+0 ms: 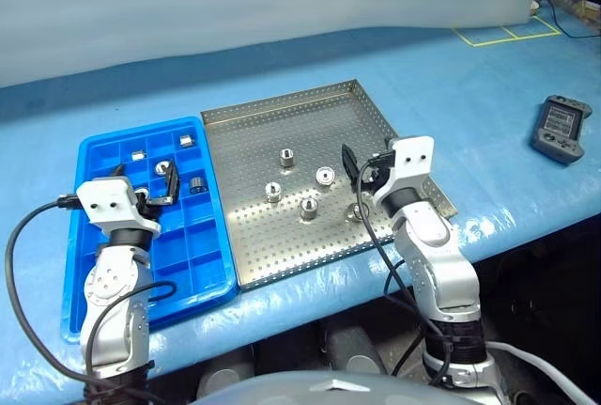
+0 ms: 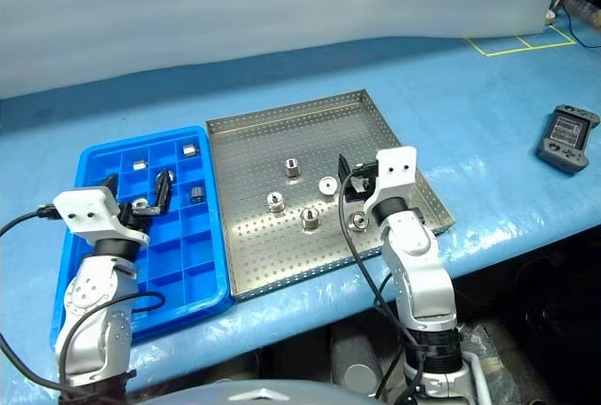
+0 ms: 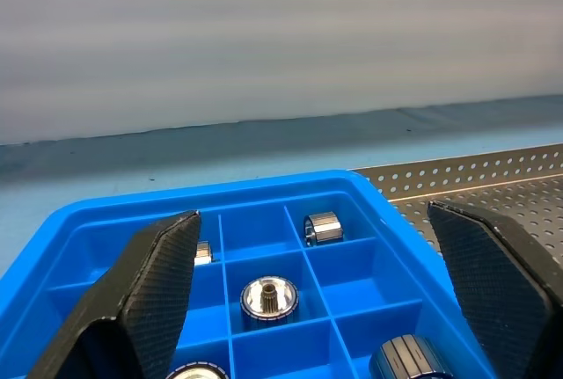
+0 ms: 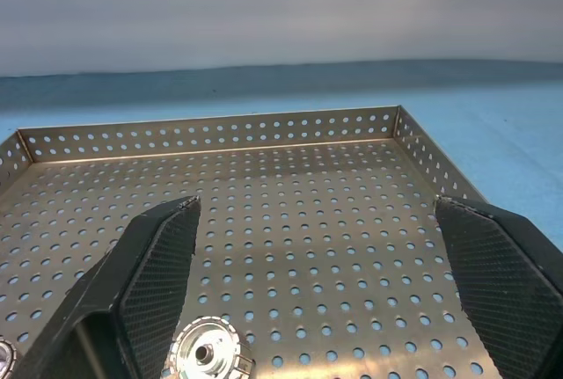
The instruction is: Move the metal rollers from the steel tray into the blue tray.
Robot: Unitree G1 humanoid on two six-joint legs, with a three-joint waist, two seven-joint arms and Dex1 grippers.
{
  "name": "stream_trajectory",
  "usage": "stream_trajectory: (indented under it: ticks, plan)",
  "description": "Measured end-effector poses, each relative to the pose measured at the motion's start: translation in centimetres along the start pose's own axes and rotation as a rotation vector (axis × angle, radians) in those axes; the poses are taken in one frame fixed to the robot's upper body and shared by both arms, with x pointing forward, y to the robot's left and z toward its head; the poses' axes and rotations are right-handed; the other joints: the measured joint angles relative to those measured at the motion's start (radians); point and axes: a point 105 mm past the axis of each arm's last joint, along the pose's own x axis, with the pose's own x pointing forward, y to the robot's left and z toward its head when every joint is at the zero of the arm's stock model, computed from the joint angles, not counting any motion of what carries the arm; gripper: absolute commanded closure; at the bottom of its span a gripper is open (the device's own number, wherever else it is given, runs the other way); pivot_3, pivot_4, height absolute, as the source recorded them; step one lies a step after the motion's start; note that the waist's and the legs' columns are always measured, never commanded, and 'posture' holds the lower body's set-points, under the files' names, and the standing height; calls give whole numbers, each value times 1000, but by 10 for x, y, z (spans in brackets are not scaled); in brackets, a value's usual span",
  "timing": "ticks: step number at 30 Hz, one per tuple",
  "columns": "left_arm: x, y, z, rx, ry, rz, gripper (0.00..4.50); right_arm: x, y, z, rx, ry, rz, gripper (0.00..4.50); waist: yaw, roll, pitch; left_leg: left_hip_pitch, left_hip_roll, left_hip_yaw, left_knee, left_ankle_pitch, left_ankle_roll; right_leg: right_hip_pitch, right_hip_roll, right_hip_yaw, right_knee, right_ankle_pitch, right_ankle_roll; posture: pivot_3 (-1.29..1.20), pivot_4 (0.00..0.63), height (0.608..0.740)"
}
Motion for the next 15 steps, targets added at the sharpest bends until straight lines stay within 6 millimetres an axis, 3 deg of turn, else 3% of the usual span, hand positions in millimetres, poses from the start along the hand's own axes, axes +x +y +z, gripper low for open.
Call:
stream_trajectory:
  ticks: [7, 15]
  plan:
    - [-2, 6, 0, 26, 50, -23, 12, 0, -6, -6, -7, 80, 37, 24, 2, 0, 0, 0, 0, 0, 0, 0, 0, 0, 0, 0, 0, 0, 0, -58, 150, 740]
    - [-18, -12, -1, 102, 163, -284, 12, -14, -1, -9, -39, 227, 237, 24, 0, 0, 0, 0, 0, 0, -1, 0, 0, -1, 0, 0, 0, -3, -5, -53, 150, 740]
